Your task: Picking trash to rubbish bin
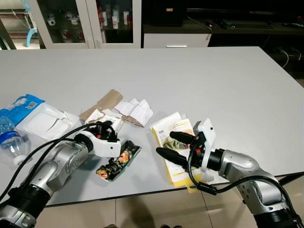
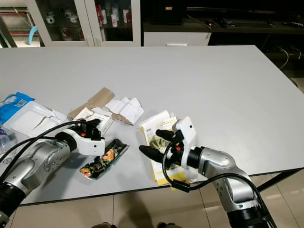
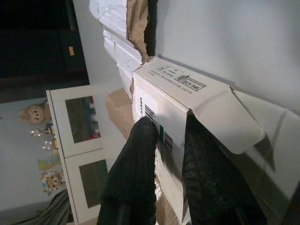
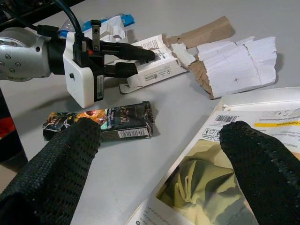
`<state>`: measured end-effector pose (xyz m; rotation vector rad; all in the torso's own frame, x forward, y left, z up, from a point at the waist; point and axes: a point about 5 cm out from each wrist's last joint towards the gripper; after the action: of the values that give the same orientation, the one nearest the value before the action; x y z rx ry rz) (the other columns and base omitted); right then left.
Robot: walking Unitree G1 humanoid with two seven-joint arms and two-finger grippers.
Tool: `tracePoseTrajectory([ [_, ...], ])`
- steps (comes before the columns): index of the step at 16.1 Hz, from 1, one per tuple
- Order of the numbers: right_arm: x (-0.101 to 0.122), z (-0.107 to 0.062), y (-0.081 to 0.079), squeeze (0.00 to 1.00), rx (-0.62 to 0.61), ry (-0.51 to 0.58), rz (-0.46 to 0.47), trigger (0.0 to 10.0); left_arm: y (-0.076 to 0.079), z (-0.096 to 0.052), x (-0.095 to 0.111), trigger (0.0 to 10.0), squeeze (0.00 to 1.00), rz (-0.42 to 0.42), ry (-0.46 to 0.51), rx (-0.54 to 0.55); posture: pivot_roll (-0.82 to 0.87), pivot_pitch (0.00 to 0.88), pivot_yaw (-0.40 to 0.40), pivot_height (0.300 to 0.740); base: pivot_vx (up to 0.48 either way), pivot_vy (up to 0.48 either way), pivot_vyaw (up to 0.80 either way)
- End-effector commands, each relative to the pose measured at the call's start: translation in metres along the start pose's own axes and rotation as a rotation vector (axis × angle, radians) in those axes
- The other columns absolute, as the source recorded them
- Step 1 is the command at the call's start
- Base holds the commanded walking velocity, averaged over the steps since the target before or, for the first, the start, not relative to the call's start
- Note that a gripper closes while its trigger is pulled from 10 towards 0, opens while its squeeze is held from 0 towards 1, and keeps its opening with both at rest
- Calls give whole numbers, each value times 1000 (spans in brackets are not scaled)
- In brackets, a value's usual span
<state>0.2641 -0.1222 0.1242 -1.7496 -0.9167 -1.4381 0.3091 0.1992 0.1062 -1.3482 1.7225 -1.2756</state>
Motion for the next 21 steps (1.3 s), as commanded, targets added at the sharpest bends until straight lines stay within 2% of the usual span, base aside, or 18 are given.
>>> tracePoseTrajectory([
  [1,2,-1,-3,0,18,7,2,10000,30,-2,-3,0,0,-4,-31,-126,5,94,-64,740,0,0,0],
  [3,2,0,-3,0,19,8,1,10000,27,-1,-1,0,0,-1,-34,-98,6,94,-64,740,0,0,0],
  [4,2,0,-3,0,15,10,0,10000,18,1,2,0,0,-9,-39,-35,6,93,-62,740,0,0,0],
  [5,2,0,-3,0,14,10,-1,10000,11,2,3,2314,0,-31,-50,17,5,93,-62,740,0,0,0],
  [6,2,0,-3,0,13,11,-1,10000,2,2,5,10000,0,-56,-57,81,6,93,-63,740,0,0,0],
  [8,2,1,-2,0,8,13,-1,10000,-16,3,11,10000,0,-55,-34,150,7,94,-64,740,0,0,0],
  [11,4,1,-1,0,5,22,-1,10000,-55,-1,26,10000,0,-98,22,305,6,92,-62,740,0,0,0],
  [13,5,1,-2,0,10,28,2,10000,-79,-5,37,10000,0,-200,63,404,7,90,-62,740,0,0,0],
  [17,7,2,-2,0,6,43,1,10000,-116,-14,47,10000,0,-393,131,570,8,89,-58,740,0,0,0],
  [18,8,2,-1,0,-3,50,-3,10000,-120,-15,47,10000,0,-445,137,603,9,86,-57,740,0,0,0],
  [19,12,4,3,0,-40,78,-11,10000,-121,-15,42,10000,0,-650,131,666,5,84,-52,740,0,0,0],
  [21,19,4,11,0,-126,119,-23,10000,-112,-13,40,10000,0,-845,125,694,1,81,-49,740,0,0,0],
])
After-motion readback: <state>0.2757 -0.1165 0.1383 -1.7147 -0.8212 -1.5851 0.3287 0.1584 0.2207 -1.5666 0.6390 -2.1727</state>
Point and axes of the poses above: a point about 5 cm out from each wrist's last joint towards the gripper, its own z axis pointing out of the wrist towards the gripper, its own x axis along the axis of the wrist's last joint, y = z × x, and after that the axes turned 10 degrees about -z, right-handed
